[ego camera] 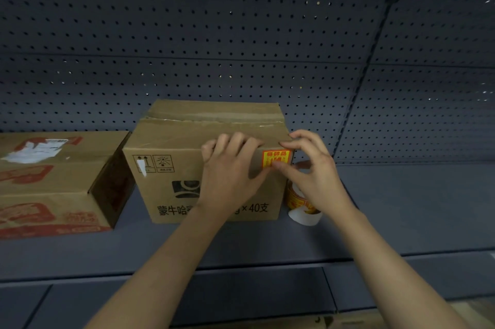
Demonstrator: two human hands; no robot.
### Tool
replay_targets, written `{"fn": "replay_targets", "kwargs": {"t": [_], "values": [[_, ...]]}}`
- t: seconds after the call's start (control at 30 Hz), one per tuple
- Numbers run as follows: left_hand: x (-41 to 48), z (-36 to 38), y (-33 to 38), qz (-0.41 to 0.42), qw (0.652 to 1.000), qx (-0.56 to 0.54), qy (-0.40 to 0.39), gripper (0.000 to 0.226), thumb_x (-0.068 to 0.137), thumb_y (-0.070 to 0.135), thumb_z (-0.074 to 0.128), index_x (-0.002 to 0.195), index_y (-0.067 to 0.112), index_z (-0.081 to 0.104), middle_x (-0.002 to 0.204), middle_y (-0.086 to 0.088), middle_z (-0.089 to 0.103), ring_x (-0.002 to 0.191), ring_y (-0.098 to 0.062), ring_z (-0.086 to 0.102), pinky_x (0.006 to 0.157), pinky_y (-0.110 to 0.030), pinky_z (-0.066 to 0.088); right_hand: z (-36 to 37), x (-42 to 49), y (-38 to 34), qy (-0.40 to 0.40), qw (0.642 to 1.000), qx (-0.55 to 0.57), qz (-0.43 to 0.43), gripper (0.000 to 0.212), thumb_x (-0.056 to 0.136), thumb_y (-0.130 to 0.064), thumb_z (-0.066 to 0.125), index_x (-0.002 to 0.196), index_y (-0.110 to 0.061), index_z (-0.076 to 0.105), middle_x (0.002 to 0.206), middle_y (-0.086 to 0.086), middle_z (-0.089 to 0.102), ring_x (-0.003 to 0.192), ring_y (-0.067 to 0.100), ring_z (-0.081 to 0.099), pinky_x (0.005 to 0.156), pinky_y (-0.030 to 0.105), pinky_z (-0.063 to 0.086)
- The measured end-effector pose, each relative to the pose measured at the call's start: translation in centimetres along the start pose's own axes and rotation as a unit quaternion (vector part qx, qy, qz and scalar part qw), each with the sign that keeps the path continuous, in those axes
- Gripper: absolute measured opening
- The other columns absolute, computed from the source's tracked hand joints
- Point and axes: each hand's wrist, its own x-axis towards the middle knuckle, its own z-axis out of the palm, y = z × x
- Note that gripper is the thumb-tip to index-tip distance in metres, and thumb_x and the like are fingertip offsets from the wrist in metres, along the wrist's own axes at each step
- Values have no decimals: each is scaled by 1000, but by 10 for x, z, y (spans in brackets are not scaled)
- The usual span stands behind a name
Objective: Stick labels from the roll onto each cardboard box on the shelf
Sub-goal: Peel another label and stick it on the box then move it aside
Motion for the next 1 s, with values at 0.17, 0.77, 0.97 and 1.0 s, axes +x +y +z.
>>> {"fn": "replay_targets", "kwargs": {"t": [0.17,0.77,0.97,1.0], "values": [[2,0,2,-14,1000,-11,10,24,96,47,53,103,27,63,98,7,59,93,-20,52,83,-40,34,5,7,2,41,998,-49,-11,15,88,-27,71,101,-17,69,117,-10,50,107,-17,48,85,1,35],[-38,-51,-68,-137,991,7,15,45,96,38,59,135,17,51,148,-11,40,145,-32,26,118,-53,18,16,-12,-20,72,976,156,135,72,86,-44,65,150,-26,38,136,-10,53,118,-13,50,92,8,45],[-76,-65,-114,-339,931,-111,81,75,91,43,64,149,14,25,157,-14,21,145,-32,19,117,-53,23,36,-21,-11,40,950,203,235,88,77,-81,50,152,-41,28,143,-30,42,135,-2,41,120,43,28],[-80,-63,-120,-363,917,-151,66,81,90,47,65,151,15,23,157,-12,24,145,-29,21,118,-52,24,40,-22,-9,33,945,227,233,72,87,-69,49,151,-41,32,139,-29,47,126,-12,45,118,31,31]]}}
